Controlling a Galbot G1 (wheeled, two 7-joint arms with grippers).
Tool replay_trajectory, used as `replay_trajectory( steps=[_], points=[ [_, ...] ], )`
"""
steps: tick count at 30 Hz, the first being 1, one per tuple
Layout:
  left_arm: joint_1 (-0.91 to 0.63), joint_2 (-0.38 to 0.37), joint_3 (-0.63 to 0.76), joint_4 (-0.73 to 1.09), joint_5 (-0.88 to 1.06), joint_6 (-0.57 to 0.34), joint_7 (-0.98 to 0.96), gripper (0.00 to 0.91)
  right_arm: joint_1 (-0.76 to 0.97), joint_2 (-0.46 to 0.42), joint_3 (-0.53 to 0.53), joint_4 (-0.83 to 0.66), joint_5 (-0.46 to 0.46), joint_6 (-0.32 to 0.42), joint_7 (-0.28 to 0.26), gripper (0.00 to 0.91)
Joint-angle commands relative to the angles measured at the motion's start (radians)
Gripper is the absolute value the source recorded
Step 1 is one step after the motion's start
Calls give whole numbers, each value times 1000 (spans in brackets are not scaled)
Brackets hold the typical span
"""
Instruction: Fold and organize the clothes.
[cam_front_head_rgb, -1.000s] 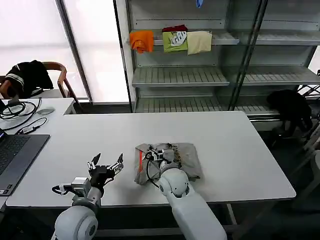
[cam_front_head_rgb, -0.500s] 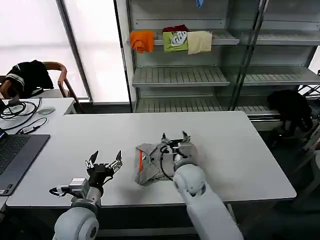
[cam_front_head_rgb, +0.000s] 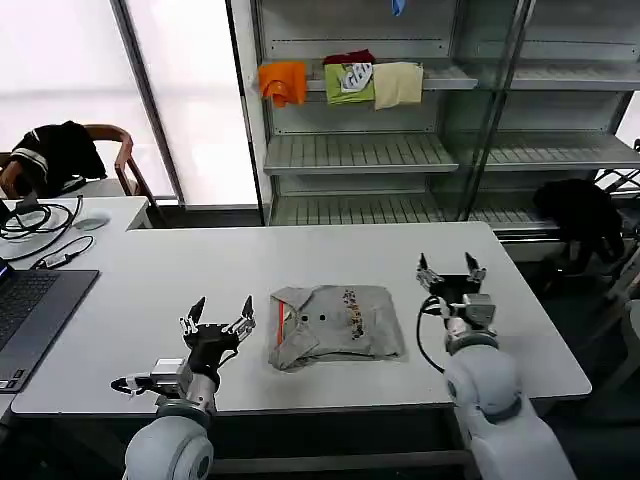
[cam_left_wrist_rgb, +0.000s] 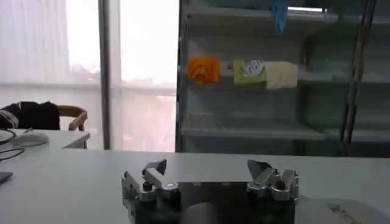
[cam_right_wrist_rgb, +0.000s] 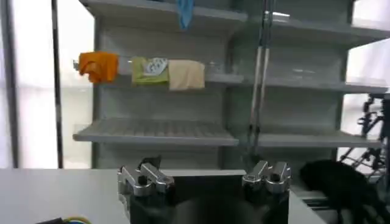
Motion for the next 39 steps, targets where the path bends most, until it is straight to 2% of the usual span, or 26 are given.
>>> replay_trajectory(
  steps=[1,16,39],
  points=[
    [12,-10,14,-4,41,-9,8,907,-149,-104,152,114,44,7,2,907],
    [10,21,-11,-4,31,-9,10,907,-162,-90,136,132,36,-18,-2,907],
    [14,14,-15,6,31,-25,10,907,-178,-91,120,124,30,-13,-11,907]
  ],
)
